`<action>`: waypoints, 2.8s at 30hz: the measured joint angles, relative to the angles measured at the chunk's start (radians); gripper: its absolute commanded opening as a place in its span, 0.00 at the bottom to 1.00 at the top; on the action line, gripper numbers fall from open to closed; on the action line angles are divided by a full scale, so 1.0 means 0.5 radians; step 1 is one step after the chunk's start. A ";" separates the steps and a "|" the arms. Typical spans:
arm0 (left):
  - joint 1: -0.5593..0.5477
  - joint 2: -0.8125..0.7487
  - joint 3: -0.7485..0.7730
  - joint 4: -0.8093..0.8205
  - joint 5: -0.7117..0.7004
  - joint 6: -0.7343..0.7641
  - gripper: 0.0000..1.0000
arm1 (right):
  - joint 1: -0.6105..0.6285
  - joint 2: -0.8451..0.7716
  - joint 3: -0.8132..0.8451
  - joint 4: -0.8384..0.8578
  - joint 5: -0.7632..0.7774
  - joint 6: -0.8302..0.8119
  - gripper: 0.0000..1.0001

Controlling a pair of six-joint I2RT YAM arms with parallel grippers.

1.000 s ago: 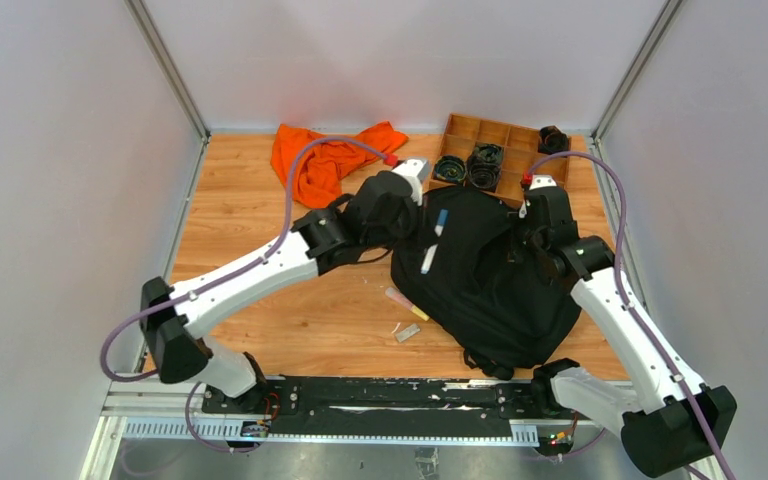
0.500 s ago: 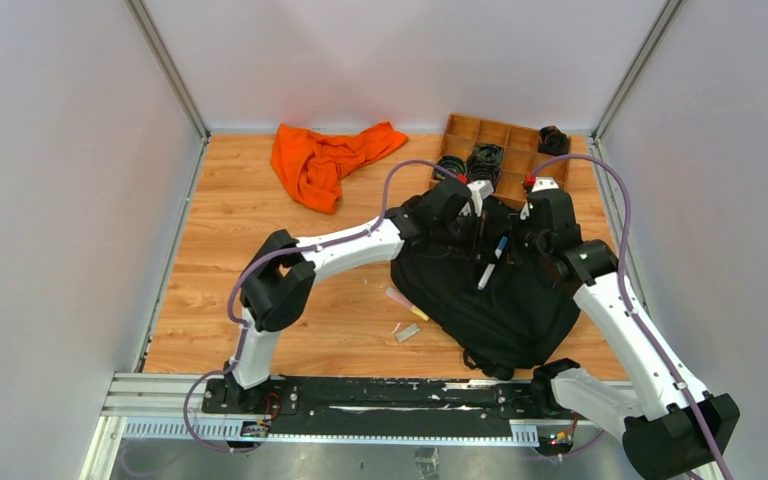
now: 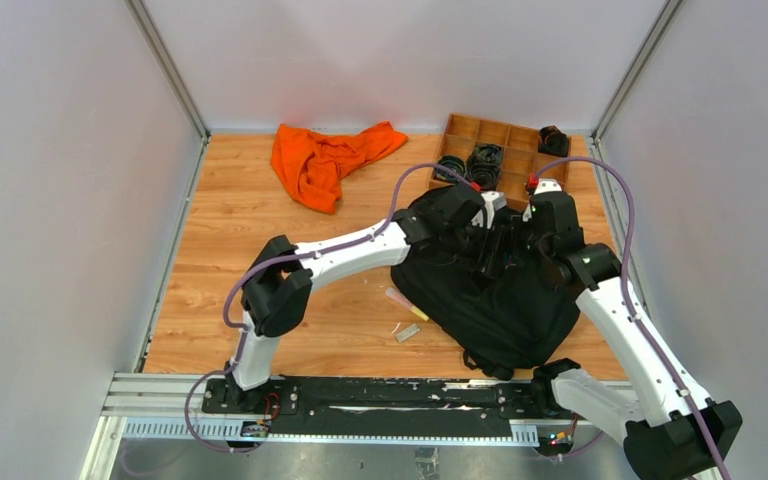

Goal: Pack the student bag
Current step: Place the stationery in the student bag, then pick up the stationery from the center of the board, then place the stationery in the student bag.

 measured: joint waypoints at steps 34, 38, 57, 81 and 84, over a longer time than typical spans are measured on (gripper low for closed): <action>-0.308 -0.877 -1.632 0.047 -0.845 0.242 0.64 | 0.000 0.048 -0.037 0.063 -0.067 0.008 0.00; -0.308 -0.745 -1.550 0.067 -0.892 0.325 0.62 | 0.000 0.055 -0.036 0.061 -0.066 0.007 0.00; -0.308 -0.874 -1.001 -0.624 -1.086 0.365 0.07 | 0.000 0.051 -0.036 0.062 -0.042 0.007 0.00; 0.008 -0.195 -0.288 0.259 -0.093 -0.137 0.46 | 0.000 -0.060 -0.037 0.029 -0.011 -0.011 0.00; 0.008 -0.197 -0.280 0.282 -0.070 -0.179 0.49 | 0.000 -0.064 -0.037 0.022 -0.009 -0.011 0.00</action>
